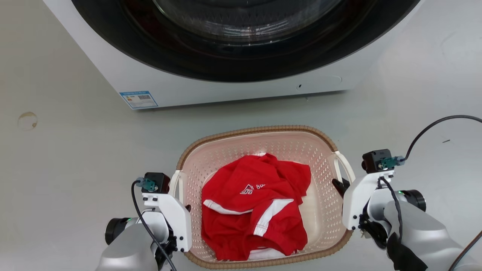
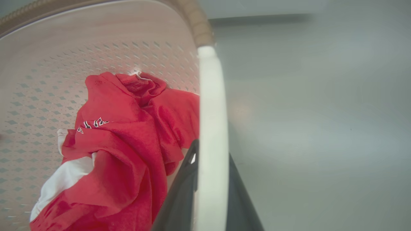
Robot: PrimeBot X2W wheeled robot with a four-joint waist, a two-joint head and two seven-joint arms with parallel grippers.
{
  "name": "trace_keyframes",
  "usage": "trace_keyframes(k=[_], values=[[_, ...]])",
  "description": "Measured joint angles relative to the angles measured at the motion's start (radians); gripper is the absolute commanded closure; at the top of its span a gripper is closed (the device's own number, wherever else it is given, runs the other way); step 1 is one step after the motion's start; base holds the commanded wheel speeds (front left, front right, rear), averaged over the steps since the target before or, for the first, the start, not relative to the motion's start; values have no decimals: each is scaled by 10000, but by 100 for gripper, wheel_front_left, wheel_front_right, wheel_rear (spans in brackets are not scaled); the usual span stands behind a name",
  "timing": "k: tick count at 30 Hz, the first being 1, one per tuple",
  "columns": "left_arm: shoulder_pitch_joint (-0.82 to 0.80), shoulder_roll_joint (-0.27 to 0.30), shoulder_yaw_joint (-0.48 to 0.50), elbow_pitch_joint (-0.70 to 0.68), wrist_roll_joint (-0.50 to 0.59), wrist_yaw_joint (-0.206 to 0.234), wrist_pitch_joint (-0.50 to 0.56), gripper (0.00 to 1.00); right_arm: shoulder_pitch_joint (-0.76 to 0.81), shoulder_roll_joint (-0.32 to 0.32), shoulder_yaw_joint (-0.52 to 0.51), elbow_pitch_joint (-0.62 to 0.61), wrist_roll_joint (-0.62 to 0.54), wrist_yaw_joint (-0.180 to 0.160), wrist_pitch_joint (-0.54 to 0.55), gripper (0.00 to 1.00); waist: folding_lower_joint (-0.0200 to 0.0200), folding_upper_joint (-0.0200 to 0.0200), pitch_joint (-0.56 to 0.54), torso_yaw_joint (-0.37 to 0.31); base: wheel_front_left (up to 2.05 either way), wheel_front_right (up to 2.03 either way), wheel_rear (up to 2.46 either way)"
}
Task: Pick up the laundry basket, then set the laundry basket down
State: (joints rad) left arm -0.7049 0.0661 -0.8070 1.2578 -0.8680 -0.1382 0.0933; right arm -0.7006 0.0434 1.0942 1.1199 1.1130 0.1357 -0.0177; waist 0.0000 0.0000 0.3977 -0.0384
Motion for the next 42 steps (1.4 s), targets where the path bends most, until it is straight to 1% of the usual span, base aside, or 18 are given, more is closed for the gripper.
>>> trace_keyframes(k=[6, 14, 21, 24, 31, 42], values=[[562, 146, -107, -40, -144, -65, 313, 100, 501, 38, 500, -157, 213, 0, 130, 100, 0, 0, -919, -56, 0, 0, 0], [1595, 209, -347, -81, -370, -73, 895, 100, 1386, 79, 1139, -257, 635, -6, 834, 100, 0, 0, -2305, -147, 0, 0, 0], [2134, 267, -573, -295, -702, -73, 1375, 100, 1742, 86, 1350, -198, 844, -6, 1269, 100, -1, 0, -3383, -122, 0, 0, 0], [2508, 387, -675, -502, -968, -73, 1785, 100, 2028, 140, 1498, -130, 1045, -6, 1586, 100, 0, 0, -4011, -38, 0, 0, 0], [2586, 533, -828, -679, -1177, -73, 2142, 100, 2124, 222, 1547, -52, 1191, -6, 1866, 100, 0, 0, -4210, 104, 0, 0, 0], [2584, 543, -1104, -702, -1369, -73, 2142, 100, 2116, 224, 1626, 10, 1195, -4, 1927, 100, -1, 0, -4138, 145, 0, 0, 0]])
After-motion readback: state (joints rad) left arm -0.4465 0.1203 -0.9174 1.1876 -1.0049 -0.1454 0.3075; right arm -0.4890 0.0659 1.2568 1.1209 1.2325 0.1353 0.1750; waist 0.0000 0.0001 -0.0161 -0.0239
